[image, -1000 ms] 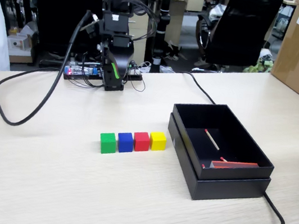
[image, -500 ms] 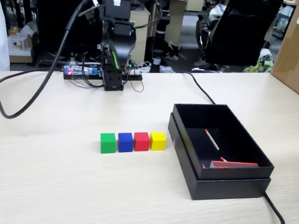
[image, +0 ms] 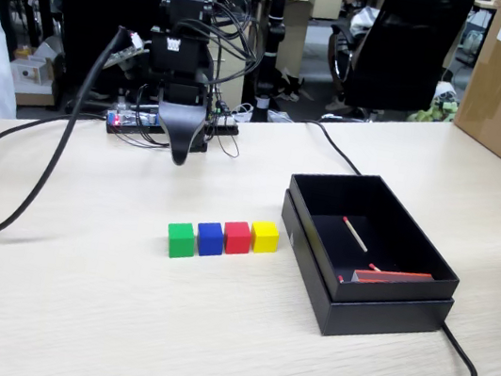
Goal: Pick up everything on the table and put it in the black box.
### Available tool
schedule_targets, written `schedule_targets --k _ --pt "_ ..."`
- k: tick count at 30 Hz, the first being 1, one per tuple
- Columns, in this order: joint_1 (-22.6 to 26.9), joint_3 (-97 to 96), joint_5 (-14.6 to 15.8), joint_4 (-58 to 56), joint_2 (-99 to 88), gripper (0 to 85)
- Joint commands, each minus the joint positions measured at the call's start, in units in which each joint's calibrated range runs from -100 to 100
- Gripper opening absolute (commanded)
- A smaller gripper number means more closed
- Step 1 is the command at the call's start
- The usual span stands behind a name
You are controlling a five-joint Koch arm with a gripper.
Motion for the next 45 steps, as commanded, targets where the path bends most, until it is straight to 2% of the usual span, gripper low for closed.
schedule_targets --k 1,14,31,34,37,40,43,45 --pt "-0.24 8.66 -0.24 1.29 6.37 48.3" --pt "-0.34 21.72 -1.51 3.80 36.09 48.1" --pt "0.54 28.61 -1.71 3.80 50.43 44.1" --pt "0.49 29.60 -1.71 3.80 52.72 39.5" --pt "0.39 30.60 -1.81 3.80 53.76 29.8" --pt "0.34 31.06 -2.00 3.80 54.33 24.7" --pt "0.34 31.87 -2.00 3.88 54.79 10.2" --pt "0.20 31.96 -2.00 3.88 54.10 9.3"
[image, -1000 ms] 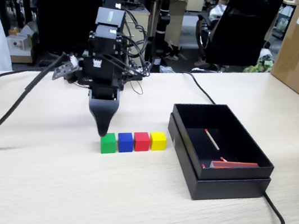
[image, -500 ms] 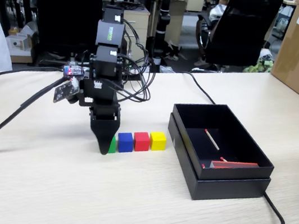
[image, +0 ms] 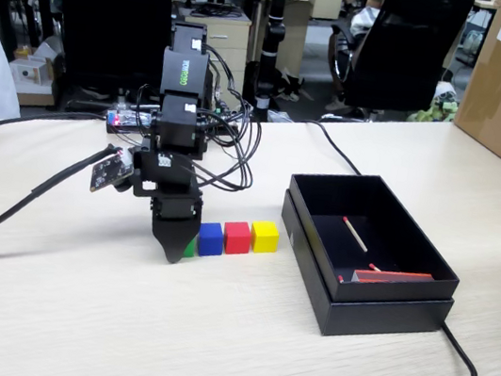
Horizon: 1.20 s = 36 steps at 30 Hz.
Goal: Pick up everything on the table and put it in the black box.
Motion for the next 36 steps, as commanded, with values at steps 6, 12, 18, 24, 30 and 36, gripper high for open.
schedule_targets --k 6,12,18,24,30,36 --pt "-0.83 2.76 -1.03 0.55 -14.01 2.5" --pt "1.42 1.31 -1.81 0.55 -32.26 2.8" --pt "7.81 1.58 0.54 0.55 -41.09 2.9" --pt "15.43 5.12 4.64 0.55 -39.03 2.9" --pt "20.51 12.91 8.69 -0.32 -26.75 3.1" --pt "21.78 14.64 9.91 -0.32 -15.51 3.7"
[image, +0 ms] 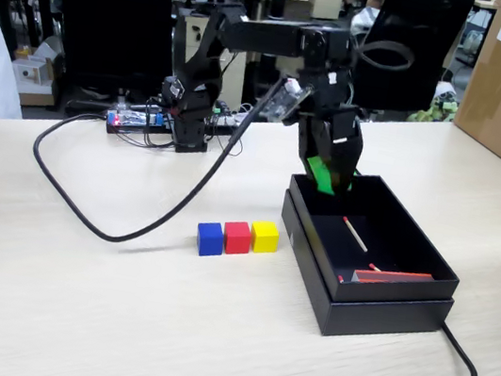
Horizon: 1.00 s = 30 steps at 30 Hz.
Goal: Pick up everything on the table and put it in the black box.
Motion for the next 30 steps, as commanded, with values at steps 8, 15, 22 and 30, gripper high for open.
schedule_targets --k 8,15,22,30 --pt "1.22 5.78 0.63 -0.26 13.45 15.8" --pt "1.32 3.79 1.42 -1.55 16.66 35.6" --pt "0.54 2.25 2.30 -1.55 1.17 42.0" --pt "-3.66 -3.83 3.03 -1.55 -21.66 42.0"
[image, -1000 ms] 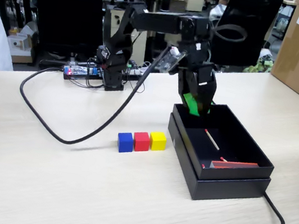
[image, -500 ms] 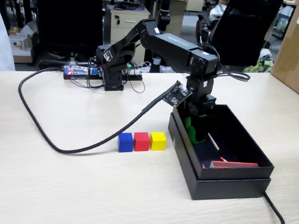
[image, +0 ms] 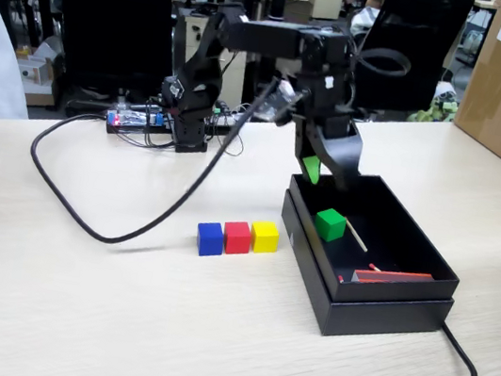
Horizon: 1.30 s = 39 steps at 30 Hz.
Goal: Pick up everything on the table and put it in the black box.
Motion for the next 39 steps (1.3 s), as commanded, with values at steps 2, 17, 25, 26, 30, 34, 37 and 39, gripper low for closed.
schedule_targets --k 2,17,25,26,30,34,37,39 --pt "-3.03 -2.99 0.05 -0.55 -13.74 45.3" --pt "-13.19 -27.47 -2.64 1.44 -25.33 49.9" --pt "-13.63 -22.39 -2.69 1.44 -9.84 49.7" --pt "-13.63 -21.21 -2.83 1.44 -7.78 49.6" --pt "-13.77 -16.31 -3.32 1.44 -0.32 49.7" --pt "-13.92 -13.78 -3.86 1.44 4.96 49.3" --pt "-14.07 -12.05 -4.00 1.44 8.63 49.1" --pt "-14.11 -11.42 -4.15 1.44 10.70 48.9"
